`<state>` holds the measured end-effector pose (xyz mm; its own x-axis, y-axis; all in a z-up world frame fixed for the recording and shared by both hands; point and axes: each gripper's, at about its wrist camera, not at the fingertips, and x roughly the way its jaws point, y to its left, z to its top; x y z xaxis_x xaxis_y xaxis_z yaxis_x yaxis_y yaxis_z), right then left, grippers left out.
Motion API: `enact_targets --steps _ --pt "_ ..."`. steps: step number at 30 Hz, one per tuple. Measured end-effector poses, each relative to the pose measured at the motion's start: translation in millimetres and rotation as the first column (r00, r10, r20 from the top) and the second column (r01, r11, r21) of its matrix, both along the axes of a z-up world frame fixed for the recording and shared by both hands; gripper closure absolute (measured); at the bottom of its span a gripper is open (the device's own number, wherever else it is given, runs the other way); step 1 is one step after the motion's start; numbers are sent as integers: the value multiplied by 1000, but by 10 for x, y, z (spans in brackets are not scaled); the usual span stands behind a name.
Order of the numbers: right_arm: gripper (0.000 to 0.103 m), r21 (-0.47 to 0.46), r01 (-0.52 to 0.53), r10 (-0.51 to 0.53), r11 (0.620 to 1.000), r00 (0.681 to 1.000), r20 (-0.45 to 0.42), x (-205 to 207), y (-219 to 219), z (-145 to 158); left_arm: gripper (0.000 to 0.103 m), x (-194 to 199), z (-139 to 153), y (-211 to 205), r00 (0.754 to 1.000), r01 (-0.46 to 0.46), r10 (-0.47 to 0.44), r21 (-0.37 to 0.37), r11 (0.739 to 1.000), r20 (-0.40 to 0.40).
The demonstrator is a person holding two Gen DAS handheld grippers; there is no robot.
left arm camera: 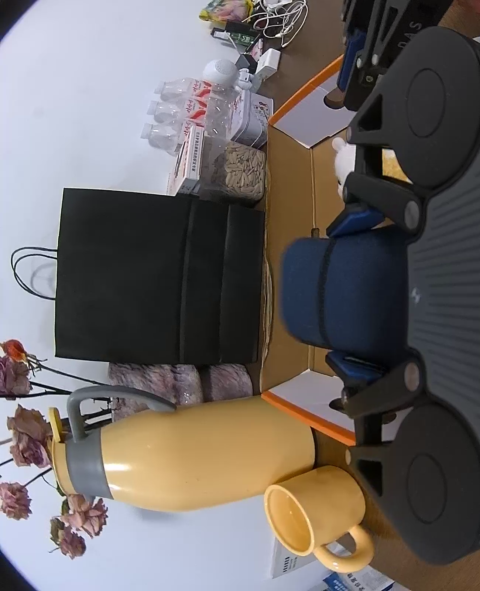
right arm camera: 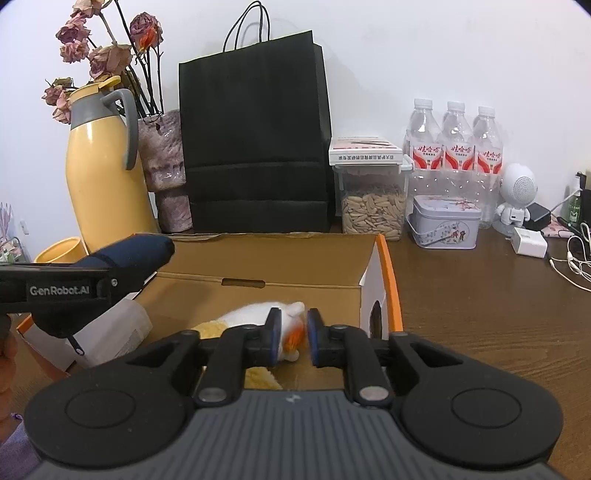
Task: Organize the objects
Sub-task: 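Carry the navy case with the left tool while the right tool carries the orange item into the box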
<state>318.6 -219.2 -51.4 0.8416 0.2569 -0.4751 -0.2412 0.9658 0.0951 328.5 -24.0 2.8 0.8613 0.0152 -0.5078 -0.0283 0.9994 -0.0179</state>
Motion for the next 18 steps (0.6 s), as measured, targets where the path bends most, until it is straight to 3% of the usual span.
enact_targets --steps 2,5,18 --pt "19 -13 1 0 1000 1000 14 -31 12 24 7 -24 29 6 1000 -11 11 0 1000 20" --pt "0 -28 -1 2 1000 999 44 -76 41 57 0 -90 77 29 997 -22 23 -10 1000 68" --pt "0 -30 3 -1 1000 999 52 -96 47 96 0 -99 100 29 998 -12 13 -22 1000 63"
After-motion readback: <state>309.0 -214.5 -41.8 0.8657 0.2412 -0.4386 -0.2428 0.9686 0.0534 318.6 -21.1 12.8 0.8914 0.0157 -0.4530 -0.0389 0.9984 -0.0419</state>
